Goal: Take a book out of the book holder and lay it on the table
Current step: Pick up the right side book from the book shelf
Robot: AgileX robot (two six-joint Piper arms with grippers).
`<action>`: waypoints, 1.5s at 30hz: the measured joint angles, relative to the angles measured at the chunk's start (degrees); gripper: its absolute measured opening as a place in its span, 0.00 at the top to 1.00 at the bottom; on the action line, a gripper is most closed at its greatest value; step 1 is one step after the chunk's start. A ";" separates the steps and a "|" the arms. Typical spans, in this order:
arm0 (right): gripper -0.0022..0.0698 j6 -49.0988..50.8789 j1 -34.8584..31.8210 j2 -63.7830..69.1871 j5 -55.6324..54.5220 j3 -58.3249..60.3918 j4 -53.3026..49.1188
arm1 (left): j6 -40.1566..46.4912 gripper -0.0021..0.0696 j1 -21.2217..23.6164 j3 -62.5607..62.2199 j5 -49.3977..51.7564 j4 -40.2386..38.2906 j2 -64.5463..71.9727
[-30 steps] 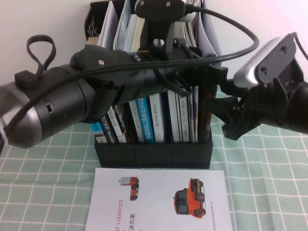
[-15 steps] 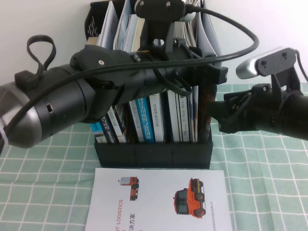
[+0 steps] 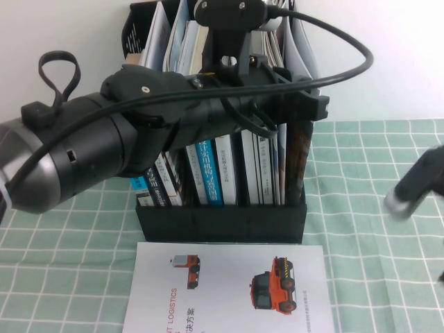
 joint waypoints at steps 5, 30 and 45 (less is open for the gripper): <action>0.96 20.44 0.01 -7.06 -17.78 -1.37 -18.87 | 0.00 0.97 0.00 0.00 0.00 -0.88 0.00; 0.96 57.53 0.01 -35.28 -42.87 27.84 -51.22 | -0.18 0.97 0.00 0.00 0.21 -1.75 0.00; 0.96 31.36 0.01 -31.21 -94.33 48.45 -15.69 | 0.07 0.97 0.00 0.00 1.30 -1.56 0.00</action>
